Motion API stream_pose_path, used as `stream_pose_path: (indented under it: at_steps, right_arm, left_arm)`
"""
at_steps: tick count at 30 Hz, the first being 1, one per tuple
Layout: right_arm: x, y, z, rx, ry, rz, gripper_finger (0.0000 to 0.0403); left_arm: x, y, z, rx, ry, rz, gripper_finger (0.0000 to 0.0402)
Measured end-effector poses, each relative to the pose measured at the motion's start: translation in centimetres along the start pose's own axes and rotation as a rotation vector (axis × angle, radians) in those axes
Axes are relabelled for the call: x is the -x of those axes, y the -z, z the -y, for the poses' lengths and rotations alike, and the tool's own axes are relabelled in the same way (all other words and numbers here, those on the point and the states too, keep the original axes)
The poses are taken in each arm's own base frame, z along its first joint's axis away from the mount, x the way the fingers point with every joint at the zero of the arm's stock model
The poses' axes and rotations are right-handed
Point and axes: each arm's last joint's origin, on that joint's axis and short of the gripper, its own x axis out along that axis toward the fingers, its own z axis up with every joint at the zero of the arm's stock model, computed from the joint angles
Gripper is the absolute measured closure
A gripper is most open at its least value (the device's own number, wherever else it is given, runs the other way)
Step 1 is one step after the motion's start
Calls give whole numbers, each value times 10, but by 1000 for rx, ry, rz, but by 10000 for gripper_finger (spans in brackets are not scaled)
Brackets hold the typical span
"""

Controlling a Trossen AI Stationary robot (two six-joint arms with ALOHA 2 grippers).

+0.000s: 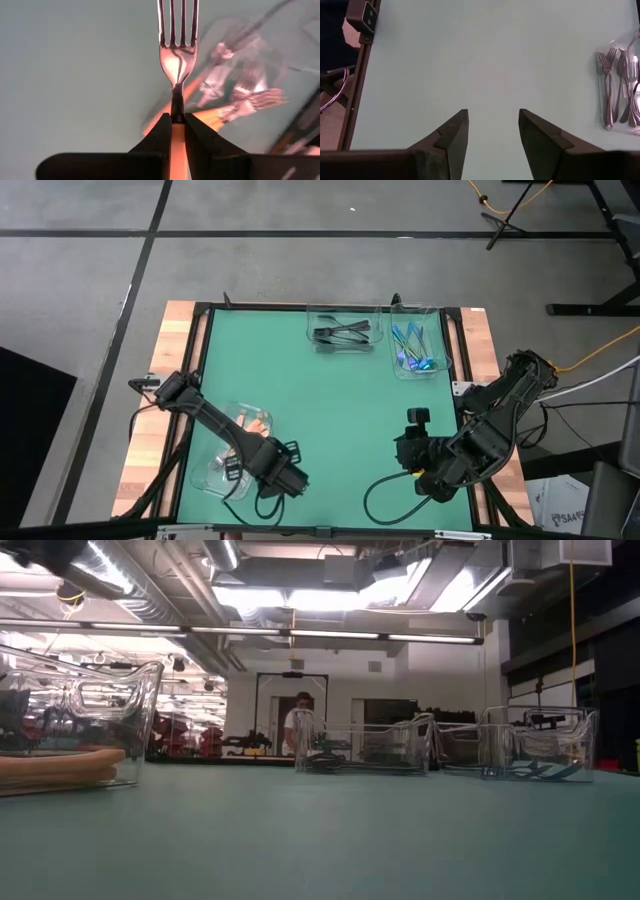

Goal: Sort silverware by color (type)
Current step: Put the orange fork into the bottom transparent bin

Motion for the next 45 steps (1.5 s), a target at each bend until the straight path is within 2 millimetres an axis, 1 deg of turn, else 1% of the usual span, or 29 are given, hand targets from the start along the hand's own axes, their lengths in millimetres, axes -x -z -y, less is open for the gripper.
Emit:
stream_pose_path:
  at_steps: [4, 7, 12, 14, 16, 21, 25, 29, 34, 41, 45]
  right_arm:
    - [0, 0, 0, 0, 0, 0, 236]
    - [0, 0, 0, 2, -1, 0, 236]
    - [0, 0, 0, 4, 0, -1, 236]
    - [0, 0, 0, 4, 0, -1, 236]
    - [0, 0, 0, 4, 0, -1, 236]
    - [0, 0, 0, 25, 0, -1, 236]
    - [0, 0, 0, 30, 3, 0, 236]
    - [0, 0, 1, 31, 17, 9, 236]
    - [0, 0, 1, 31, 16, 9, 236]
    - [0, 0, 0, 31, 16, 9, 236]
    - [0, 0, 1, 31, 16, 8, 236]
  left_arm:
    - [0, -4, 7, 69, 6, 1, 379]
    - [9, -1, 13, 104, -11, 23, 379]
    - [34, 15, 25, 170, -70, 77, 379]
    - [38, 23, 31, 216, -84, 77, 379]
    - [37, 32, 38, 254, -78, 69, 379]
    - [20, 54, 63, 244, -12, 12, 379]
    - [2, 64, 75, 230, 28, -46, 376]
    - [-19, 65, 78, 172, 71, -104, 376]
    - [-43, 64, 77, 107, 75, -104, 372]
    - [-63, 64, 75, 91, 61, -87, 368]
    - [-72, 65, 76, 107, 66, -96, 357]
